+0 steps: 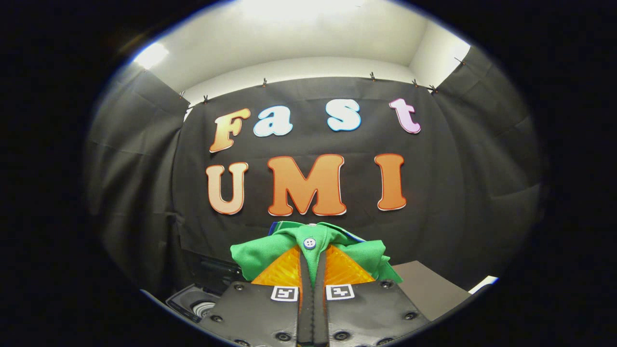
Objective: Put the clothes into the washing machine and then close the washing machine lid.
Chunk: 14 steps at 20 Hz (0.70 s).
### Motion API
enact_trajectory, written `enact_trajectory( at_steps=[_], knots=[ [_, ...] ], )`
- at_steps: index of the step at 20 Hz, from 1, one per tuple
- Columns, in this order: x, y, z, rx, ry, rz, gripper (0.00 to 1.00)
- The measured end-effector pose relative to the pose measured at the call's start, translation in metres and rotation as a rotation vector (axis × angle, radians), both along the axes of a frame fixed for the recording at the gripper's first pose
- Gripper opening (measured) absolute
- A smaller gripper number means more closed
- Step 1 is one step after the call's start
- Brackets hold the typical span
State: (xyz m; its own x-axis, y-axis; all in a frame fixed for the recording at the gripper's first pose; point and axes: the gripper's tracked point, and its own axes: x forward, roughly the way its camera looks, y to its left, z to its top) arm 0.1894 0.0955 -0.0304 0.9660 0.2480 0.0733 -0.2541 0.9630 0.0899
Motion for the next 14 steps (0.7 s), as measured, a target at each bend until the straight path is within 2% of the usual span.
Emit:
enact_trajectory(
  at_steps=[7, 14],
  knots=[
    [-0.022, 0.117, 0.057, 0.039, -0.081, 0.058, 0.08],
    [-0.011, 0.242, 0.043, 0.034, -0.055, 0.186, 0.08]
  ],
)
